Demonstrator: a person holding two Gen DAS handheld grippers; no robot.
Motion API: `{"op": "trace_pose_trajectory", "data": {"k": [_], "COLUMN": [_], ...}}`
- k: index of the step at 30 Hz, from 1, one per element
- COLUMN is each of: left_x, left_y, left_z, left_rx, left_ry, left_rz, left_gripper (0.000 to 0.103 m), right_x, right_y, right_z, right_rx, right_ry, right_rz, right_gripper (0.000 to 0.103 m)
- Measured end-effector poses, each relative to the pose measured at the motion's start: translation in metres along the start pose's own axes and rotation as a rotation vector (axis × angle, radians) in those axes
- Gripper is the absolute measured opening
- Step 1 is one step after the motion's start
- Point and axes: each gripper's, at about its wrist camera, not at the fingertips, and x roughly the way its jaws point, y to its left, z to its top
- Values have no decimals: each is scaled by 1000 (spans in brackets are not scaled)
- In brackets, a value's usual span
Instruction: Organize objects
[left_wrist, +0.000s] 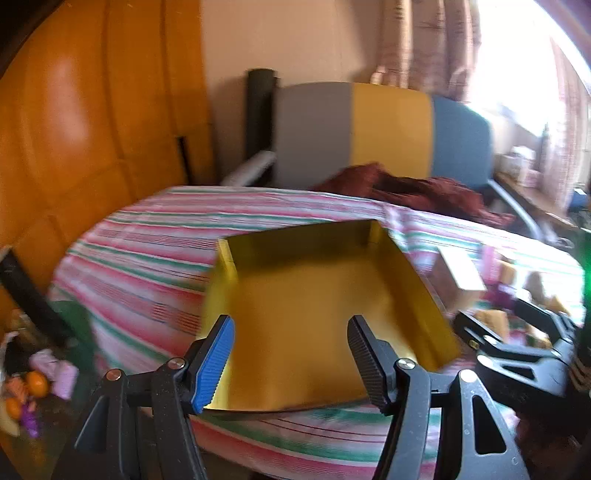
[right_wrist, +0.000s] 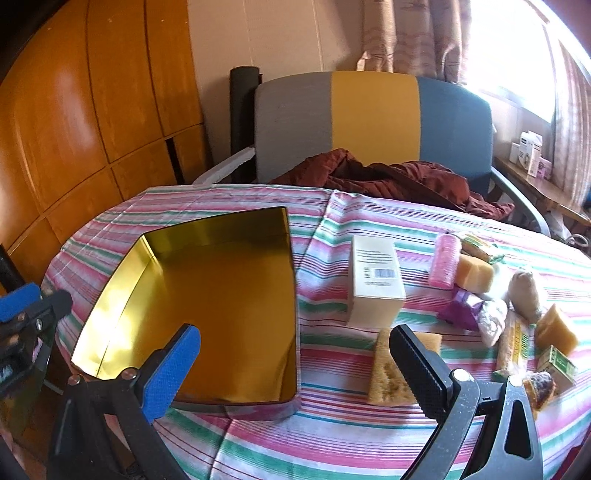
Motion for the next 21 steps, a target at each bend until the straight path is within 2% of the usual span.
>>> {"op": "trace_pose_trajectory", "data": {"k": [6, 9, 15, 18, 19, 21], "left_x": [7, 7, 16, 22, 24, 26], "left_y": [-24, -37, -67, -74, -76, -86], "left_z": [-4, -8, -1, 9, 11, 17], "left_rx": [28, 53, 152, 121, 123, 148], "left_ry": [67, 73, 86, 113, 112, 102], "left_rz": [-164, -235, -271, -358, -367, -372], "left_gripper": [64, 64, 64, 68, 72, 72], "right_x": [-2, -4, -9, -16, -19, -26], "right_y": [-20, -34, -66, -86, -94, -107], "right_z": [-1, -3, -11, -16, -18, -21], "right_rx": [34, 57, 103, 131, 146, 167], "right_ry": [1, 6, 26, 32, 36, 38], "right_rz": [-37, -65, -121, -154, -167, -189], "right_gripper": [103, 103, 103, 103, 103, 103]}}
